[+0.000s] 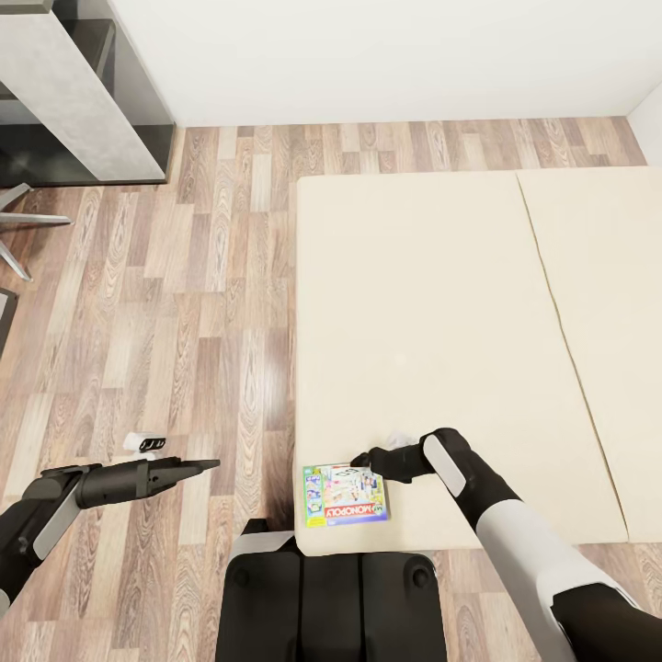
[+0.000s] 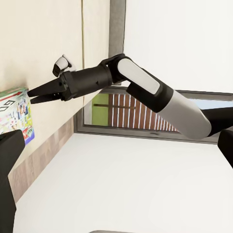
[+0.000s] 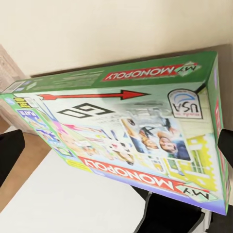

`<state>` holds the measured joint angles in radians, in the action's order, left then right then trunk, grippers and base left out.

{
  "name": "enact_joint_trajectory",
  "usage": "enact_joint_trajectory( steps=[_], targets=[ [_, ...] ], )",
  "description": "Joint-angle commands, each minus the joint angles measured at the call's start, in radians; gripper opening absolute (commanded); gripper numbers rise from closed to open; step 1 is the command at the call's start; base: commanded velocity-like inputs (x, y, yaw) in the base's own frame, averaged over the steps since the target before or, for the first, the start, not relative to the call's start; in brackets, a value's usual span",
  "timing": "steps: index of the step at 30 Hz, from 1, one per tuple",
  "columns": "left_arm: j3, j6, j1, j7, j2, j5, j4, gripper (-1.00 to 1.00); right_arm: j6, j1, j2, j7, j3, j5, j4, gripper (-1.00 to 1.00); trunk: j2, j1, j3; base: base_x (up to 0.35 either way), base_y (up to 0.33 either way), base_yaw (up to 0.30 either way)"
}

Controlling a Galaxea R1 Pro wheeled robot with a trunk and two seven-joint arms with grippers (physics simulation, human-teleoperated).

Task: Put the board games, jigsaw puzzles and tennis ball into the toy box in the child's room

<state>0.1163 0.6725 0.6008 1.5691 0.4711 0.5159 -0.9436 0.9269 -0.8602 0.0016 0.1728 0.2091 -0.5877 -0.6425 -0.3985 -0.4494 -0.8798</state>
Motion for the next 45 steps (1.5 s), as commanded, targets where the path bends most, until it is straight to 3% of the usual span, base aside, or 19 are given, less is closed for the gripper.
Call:
enact_joint_trajectory(
  steps=[1, 5, 18, 38, 45],
  targets=[
    [0.004, 0.01, 0.001, 0.002, 0.001, 0.006, 0.0, 1.0, 0.003, 0.0, 0.0, 0.01, 0.0, 0.009, 0.0, 1.0, -0.002, -0.001, -0.001, 0.0, 0.0, 0.0],
    [0.004, 0.01, 0.001, 0.002, 0.001, 0.006, 0.0, 1.0, 0.003, 0.0, 0.002, 0.013, 0.0, 0.007, 0.0, 1.0, -0.002, -0.001, -0.001, 0.0, 0.0, 0.0],
    [0.003, 0.01, 0.001, 0.002, 0.001, 0.006, 0.0, 1.0, -0.002, 0.0, 0.053, 0.014, 0.0, 0.012, 0.038, 1.0, -0.002, -0.001, -0.001, 0.0, 0.0, 0.0],
    [0.004, 0.01, 0.001, 0.002, 0.001, 0.006, 0.0, 1.0, -0.003, 0.0, 0.061, 0.014, -0.001, 0.006, 0.041, 1.0, -0.002, -0.001, -0.001, 0.0, 0.0, 0.0],
    [0.004, 0.01, 0.001, 0.002, 0.001, 0.006, 0.0, 1.0, -0.003, 0.0, 0.088, 0.014, -0.001, 0.014, 0.043, 1.0, -0.002, -0.001, -0.001, 0.0, 0.0, 0.0]
  ],
)
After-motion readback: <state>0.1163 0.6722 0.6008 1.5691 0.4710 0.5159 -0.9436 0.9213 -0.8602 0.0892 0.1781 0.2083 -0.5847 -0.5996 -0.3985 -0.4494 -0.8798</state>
